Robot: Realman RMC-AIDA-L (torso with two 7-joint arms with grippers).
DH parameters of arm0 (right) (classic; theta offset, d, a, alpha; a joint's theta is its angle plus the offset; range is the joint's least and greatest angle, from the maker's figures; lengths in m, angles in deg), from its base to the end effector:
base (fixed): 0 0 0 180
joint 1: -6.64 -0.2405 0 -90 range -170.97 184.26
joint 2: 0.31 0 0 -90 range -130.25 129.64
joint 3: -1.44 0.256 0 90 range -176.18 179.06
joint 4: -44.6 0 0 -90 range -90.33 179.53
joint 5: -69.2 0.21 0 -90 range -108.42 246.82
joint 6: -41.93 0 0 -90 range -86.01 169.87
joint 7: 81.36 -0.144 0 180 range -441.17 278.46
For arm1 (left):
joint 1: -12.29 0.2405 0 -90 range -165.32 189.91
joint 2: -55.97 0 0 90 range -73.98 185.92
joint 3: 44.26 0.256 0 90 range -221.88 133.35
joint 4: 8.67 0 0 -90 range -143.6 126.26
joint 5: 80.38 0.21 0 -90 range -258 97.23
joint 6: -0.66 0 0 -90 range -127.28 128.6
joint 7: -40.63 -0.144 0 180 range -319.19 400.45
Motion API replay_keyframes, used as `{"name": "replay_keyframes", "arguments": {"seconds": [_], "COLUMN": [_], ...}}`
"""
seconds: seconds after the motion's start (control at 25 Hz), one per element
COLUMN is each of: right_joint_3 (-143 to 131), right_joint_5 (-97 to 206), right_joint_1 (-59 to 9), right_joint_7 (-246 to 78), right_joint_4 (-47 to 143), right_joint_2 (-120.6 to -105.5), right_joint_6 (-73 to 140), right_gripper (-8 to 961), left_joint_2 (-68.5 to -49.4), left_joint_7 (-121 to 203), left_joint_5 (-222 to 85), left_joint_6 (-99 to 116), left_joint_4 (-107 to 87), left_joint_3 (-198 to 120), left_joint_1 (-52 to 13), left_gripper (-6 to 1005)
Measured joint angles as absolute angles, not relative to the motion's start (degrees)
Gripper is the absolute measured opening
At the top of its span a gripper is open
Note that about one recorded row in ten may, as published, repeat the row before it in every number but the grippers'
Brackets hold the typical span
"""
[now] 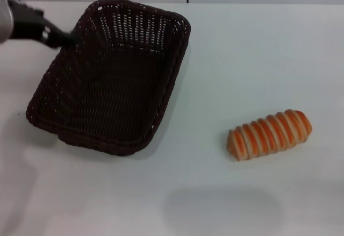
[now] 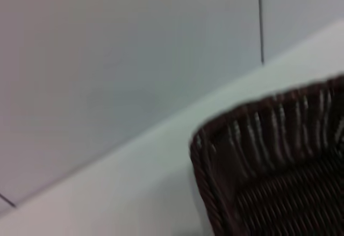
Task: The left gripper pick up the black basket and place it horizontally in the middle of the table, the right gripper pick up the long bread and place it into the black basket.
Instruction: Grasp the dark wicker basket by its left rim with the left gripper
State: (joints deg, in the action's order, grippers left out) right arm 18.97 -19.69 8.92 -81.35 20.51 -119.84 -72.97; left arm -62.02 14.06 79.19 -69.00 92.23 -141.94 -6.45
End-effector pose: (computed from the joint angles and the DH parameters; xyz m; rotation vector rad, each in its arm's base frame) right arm 0.3395 0.1288 0.0322 -0.9184 0.3554 0.8454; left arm -0.1817 0.3606 0.0768 -2.1198 -0.6688 0.2045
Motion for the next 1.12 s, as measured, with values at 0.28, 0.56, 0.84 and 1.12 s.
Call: {"name": "replay_keyframes", "arguments": {"seconds": [0.28, 0.56, 0.84, 1.12], "right_joint_3": [18.84, 18.84, 18.84, 18.84], "right_joint_5": [-19.77, -20.00, -20.05, -20.05], "right_joint_1": [8.93, 8.90, 8.84, 8.84], "right_joint_7": [-81.32, -81.29, -81.27, -81.27], "right_joint_4": [20.53, 20.64, 20.70, 20.84], "right_joint_2": [-119.85, -119.83, -119.83, -119.83], "right_joint_6": [-73.18, -73.04, -72.79, -72.71], "right_gripper": [816, 816, 817, 817], "left_joint_2": [-61.97, -62.08, -62.18, -62.20], "left_joint_7": [13.94, 13.81, 14.74, 14.31], "left_joint_5": [79.66, 81.58, 83.31, 84.70], "left_joint_6": [-71.55, -71.57, -71.68, -71.73], "left_joint_4": [83.49, 76.77, 73.73, 74.35], "left_joint_3": [-142.40, -142.52, -142.57, -141.86], "left_joint_1": [-10.57, -13.87, -16.25, -16.70], "left_gripper": [789, 721, 653, 485]}}
